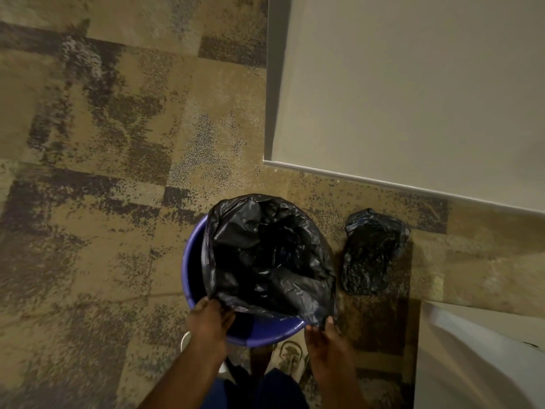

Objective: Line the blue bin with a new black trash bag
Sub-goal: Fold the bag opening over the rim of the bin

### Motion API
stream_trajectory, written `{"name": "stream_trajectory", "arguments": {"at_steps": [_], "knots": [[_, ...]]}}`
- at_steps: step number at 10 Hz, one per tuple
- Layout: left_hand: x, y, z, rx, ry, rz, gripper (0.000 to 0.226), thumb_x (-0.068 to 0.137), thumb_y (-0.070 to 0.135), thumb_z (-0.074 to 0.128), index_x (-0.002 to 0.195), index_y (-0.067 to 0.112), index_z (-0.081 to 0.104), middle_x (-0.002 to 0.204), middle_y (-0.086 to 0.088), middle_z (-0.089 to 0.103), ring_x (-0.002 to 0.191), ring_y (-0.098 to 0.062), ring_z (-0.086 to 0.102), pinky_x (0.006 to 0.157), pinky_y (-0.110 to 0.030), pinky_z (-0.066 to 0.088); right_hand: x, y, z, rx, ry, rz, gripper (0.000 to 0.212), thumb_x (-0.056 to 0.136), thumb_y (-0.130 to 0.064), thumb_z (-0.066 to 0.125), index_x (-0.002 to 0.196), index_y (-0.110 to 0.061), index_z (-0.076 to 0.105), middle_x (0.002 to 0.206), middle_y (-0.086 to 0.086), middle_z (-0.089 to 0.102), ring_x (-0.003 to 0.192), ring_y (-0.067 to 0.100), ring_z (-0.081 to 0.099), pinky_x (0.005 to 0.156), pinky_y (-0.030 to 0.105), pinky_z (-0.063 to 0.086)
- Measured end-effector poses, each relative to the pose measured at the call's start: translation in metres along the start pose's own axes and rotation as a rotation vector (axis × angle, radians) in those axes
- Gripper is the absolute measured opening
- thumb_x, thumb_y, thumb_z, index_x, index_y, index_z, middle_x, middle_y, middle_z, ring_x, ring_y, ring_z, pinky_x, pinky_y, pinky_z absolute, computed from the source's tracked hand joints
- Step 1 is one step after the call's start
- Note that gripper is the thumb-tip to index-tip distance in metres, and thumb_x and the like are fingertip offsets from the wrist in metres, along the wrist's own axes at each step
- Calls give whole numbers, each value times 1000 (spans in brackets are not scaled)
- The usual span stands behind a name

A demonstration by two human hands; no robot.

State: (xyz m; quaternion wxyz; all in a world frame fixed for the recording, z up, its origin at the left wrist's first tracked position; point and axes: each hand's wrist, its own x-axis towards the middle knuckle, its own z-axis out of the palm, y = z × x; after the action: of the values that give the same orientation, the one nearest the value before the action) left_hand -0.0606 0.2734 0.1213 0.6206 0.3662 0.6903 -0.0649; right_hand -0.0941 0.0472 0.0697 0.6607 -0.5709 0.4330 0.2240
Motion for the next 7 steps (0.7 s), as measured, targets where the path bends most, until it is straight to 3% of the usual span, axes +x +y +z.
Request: {"name": "stream_trajectory", "arguments": {"at_steps": [1, 2, 3, 4, 5, 6, 7], "knots": [[5, -3, -26, 15, 2, 9, 21, 94, 0, 39, 100, 7, 57, 85, -12, 60, 71, -26, 58, 64, -36, 54, -9, 4, 6, 154, 98, 156, 21, 96, -20, 47, 99, -3, 59, 72, 11, 75, 60, 20, 71, 48, 31, 57], [9, 1, -38, 107, -4, 67, 18, 97, 13, 42, 85, 17, 55, 84, -6, 57, 73, -22, 56, 67, -34, 50, -9, 14, 8, -631, 94, -164, 19, 92, -42, 52, 96, -27, 63, 98, 9, 67, 79, 15, 70, 68, 33, 60], [16, 3, -49, 170, 93, 204, 21, 92, 7, 44, 77, 10, 58, 74, -14, 56, 69, -27, 55, 63, -33, 48, -5, 42, 13, -1167, -133, -505, 54, 79, -58, 45, 123, -28, 55, 130, 16, 50, 120, 36, 52, 106, 40, 42], [24, 6, -58, 290, 116, 356, 25, 90, -1, 38, 83, 0, 62, 72, -19, 59, 63, -29, 53, 54, -32, 47, -17, 27, 6, -644, -16, -99, 52, 62, -36, 68, 103, -4, 62, 83, 5, 71, 70, 15, 71, 55, 21, 55], [36, 11, -67, 371, 116, 433, 26, 87, -5, 36, 87, -2, 63, 63, -20, 56, 54, -26, 48, 48, -30, 42, -7, 30, 9, -464, -105, 61, 26, 84, -16, 64, 107, -7, 59, 72, -30, 62, 69, -18, 55, 61, 3, 44], [50, 16, -74, 453, 103, 425, 25, 83, -5, 42, 86, 1, 66, 62, -22, 61, 53, -28, 51, 54, -37, 44, 33, 65, -18, -281, 17, 252, 28, 88, -21, 59, 110, -5, 54, 86, 9, 67, 63, 16, 61, 54, 25, 53], [58, 22, -69, 500, 52, 397, 28, 81, -10, 43, 74, 7, 64, 61, -17, 61, 54, -28, 52, 56, -38, 44, 58, 71, -16, -392, 9, 256, 29, 76, -20, 71, 99, -7, 59, 95, 25, 66, 73, 31, 63, 66, 40, 56]]}}
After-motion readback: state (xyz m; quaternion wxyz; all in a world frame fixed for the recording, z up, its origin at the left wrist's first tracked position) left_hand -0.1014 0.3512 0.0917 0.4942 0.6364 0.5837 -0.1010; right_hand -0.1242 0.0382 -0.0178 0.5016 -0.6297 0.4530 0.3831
